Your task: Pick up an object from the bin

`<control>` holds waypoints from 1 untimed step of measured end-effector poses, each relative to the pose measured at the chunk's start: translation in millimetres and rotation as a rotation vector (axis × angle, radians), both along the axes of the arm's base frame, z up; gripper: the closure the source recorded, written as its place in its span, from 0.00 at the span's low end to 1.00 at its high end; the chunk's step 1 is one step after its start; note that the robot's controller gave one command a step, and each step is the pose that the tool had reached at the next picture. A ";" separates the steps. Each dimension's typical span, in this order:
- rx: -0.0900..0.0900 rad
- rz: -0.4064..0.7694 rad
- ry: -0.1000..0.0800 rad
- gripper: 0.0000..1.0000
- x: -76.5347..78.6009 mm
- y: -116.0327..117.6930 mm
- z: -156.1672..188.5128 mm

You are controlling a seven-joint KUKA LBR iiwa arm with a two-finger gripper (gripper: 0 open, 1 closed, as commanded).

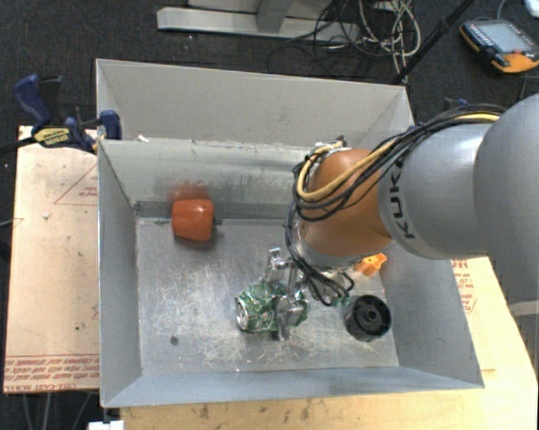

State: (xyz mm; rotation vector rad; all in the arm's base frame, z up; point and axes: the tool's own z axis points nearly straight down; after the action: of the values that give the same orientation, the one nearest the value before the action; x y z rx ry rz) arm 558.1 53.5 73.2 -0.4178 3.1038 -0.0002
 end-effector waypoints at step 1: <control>0.000 0.000 0.000 1.00 0.0 0.0 0.0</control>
Offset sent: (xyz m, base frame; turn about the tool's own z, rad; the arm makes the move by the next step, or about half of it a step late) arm 0.0076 0.0004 0.1286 0.0274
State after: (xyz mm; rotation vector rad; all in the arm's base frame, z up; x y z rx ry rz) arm 558.2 53.4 73.3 -0.4175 3.1038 -0.0001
